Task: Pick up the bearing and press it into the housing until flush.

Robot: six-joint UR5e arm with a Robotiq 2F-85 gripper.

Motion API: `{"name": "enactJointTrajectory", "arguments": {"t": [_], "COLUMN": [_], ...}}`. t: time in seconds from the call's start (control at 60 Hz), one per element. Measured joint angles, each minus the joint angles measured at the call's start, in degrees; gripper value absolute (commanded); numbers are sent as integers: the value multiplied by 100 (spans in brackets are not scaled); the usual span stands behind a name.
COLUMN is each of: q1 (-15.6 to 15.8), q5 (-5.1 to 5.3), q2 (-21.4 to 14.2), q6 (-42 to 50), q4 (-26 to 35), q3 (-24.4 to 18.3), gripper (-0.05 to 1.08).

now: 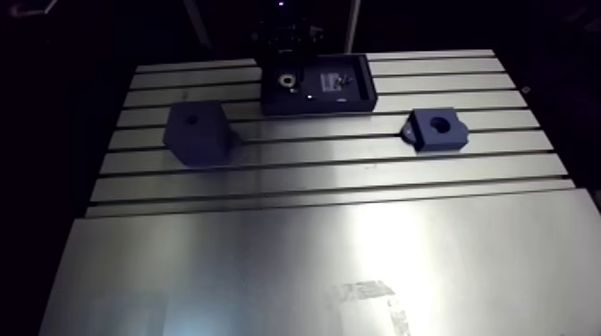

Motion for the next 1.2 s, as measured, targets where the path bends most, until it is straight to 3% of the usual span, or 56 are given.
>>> {"name": "enactJointTrajectory", "arguments": {"t": [0.083,0.65,0.967,1.2], "q1": [0,2,-49,-303], "q5": [0,-7,-81,-154], "q2": [-1,-163,-555,-958], "q6": [0,1,-183,-348], "q4": [0,24,171,413], "q3": [2,7,106,261], "gripper": [62,66,70,72]}}
